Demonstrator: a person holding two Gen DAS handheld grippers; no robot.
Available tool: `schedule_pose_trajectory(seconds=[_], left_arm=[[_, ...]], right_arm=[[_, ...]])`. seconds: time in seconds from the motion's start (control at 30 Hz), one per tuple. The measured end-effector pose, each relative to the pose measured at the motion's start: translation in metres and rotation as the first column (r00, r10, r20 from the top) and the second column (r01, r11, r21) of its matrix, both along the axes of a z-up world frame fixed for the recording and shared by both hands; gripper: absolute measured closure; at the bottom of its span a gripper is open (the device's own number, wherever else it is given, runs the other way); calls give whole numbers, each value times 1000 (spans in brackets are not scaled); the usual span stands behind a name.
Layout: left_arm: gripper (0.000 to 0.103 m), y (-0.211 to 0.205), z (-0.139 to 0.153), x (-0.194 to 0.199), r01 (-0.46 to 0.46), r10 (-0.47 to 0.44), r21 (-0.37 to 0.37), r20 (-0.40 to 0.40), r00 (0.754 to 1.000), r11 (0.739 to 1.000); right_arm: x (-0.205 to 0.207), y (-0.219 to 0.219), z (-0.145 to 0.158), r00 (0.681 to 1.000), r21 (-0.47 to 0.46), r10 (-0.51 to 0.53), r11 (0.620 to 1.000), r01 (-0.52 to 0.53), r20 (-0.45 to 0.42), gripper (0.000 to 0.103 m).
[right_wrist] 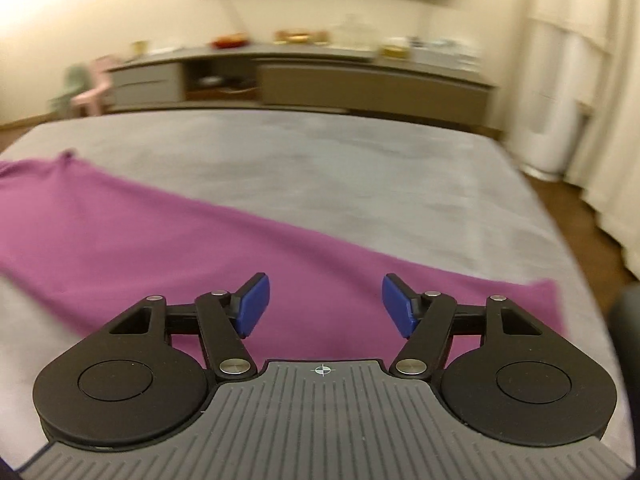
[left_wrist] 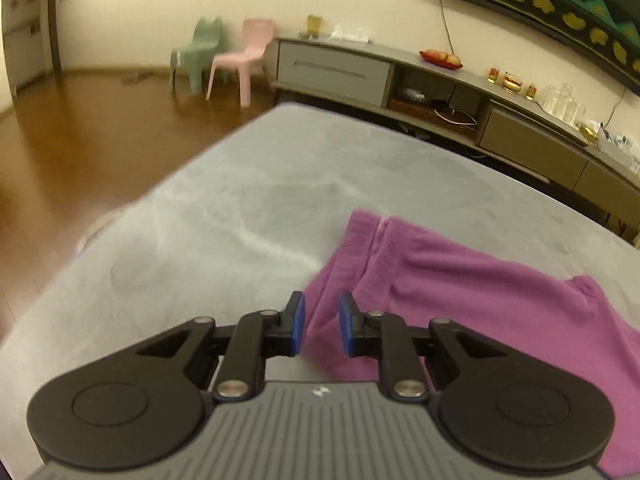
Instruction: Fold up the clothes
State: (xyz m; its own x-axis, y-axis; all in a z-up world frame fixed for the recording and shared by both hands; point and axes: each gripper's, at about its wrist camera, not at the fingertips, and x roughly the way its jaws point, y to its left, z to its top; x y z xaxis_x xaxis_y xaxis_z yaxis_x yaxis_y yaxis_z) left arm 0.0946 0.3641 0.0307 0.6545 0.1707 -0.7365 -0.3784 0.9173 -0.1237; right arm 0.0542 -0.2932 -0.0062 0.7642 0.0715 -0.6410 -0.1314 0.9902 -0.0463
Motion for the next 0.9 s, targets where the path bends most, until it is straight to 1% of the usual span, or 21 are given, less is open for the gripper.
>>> schedule_pose_trajectory(seconds=[0.07, 0.1, 0.13, 0.2, 0.27, 0.3, 0.33, 0.4, 0.47, 0.5, 0.53, 0.57, 0.63, 0.67, 0.7, 0.73, 0.77, 0.8, 0.83, 0.87, 0.9], left_arm=[[84, -6, -8, 8, 78, -80, -42, -23, 997, 996], [82, -10, -13, 14, 106, -108, -45, -40, 993, 993], [82, -14, -17, 21, 108, -109, -12, -63, 992, 994], [83, -22, -22, 27, 82, -75, 69, -92, 993, 994], [83, -25, -20, 19, 43, -35, 99, -79, 996, 994], [78, -22, -20, 18, 27, -20, 102, -74, 997, 994], [67, -19, -20, 17, 19, -12, 102, -75, 997, 995], [59, -16, -23, 19, 34, -25, 90, -94, 995, 995], [59, -20, -24, 20, 68, -58, 94, -108, 993, 993], [63, -24, -24, 21, 79, -66, 117, -113, 991, 990], [84, -28, -24, 23, 86, -69, 149, -118, 991, 985], [92, -30, -21, 24, 88, -71, 174, -100, 992, 981], [94, -34, -7, 23, 96, -95, 183, -16, 995, 978], [94, -31, 1, 21, 88, -96, 163, 41, 995, 983], [94, -22, 11, 16, 67, -80, 107, 115, 990, 992], [94, -13, 21, 12, 50, -59, 50, 188, 980, 997], [94, -2, 21, 12, 31, -31, 2, 202, 979, 1000], [94, 11, 7, 21, 4, 0, -30, 139, 990, 1000], [94, 20, -9, 29, -23, 26, -42, 64, 998, 999], [94, 24, -22, 35, -33, 33, -26, 7, 999, 999], [93, 23, -26, 36, -24, 24, -7, -9, 1000, 1000]], right_arm=[[0, 14, -5, 998, -24, 53, 998, -53, -23, 37], [0, 21, -7, 996, -36, 79, 996, -80, -34, 37], [1, 25, -11, 994, -52, 95, 994, -97, -46, 37], [3, 26, -16, 993, -74, 93, 992, -98, -73, 37], [4, 23, -19, 992, -102, 47, 993, -59, -116, 38], [4, 20, -20, 991, -125, 17, 992, -34, -130, 36], [5, 18, -22, 990, -149, -12, 989, -9, -137, 34], [8, 11, -21, 989, -162, -57, 986, 34, -137, 35], [9, 9, -22, 988, -167, -70, 985, 47, -139, 35], [10, 9, -22, 988, -169, -66, 985, 42, -142, 36], [11, 10, -23, 988, -173, -60, 984, 35, -143, 36], [12, 12, -23, 988, -180, -53, 983, 27, -143, 36], [12, 11, -25, 988, -177, -52, 984, 26, -144, 35], [13, 9, -25, 988, -168, -55, 985, 30, -147, 34], [15, 6, -25, 986, -151, -61, 988, 38, -153, 33], [16, 4, -25, 985, -136, -69, 990, 47, -159, 32], [16, 2, -26, 983, -122, -77, 991, 57, -164, 31], [17, -1, -26, 982, -109, -84, 992, 66, -169, 28], [17, -3, -27, 980, -95, -92, 993, 76, -174, 28], [18, -5, -27, 979, -87, -100, 993, 86, -180, 27], [19, -6, -28, 977, -84, -107, 992, 93, -184, 26]])
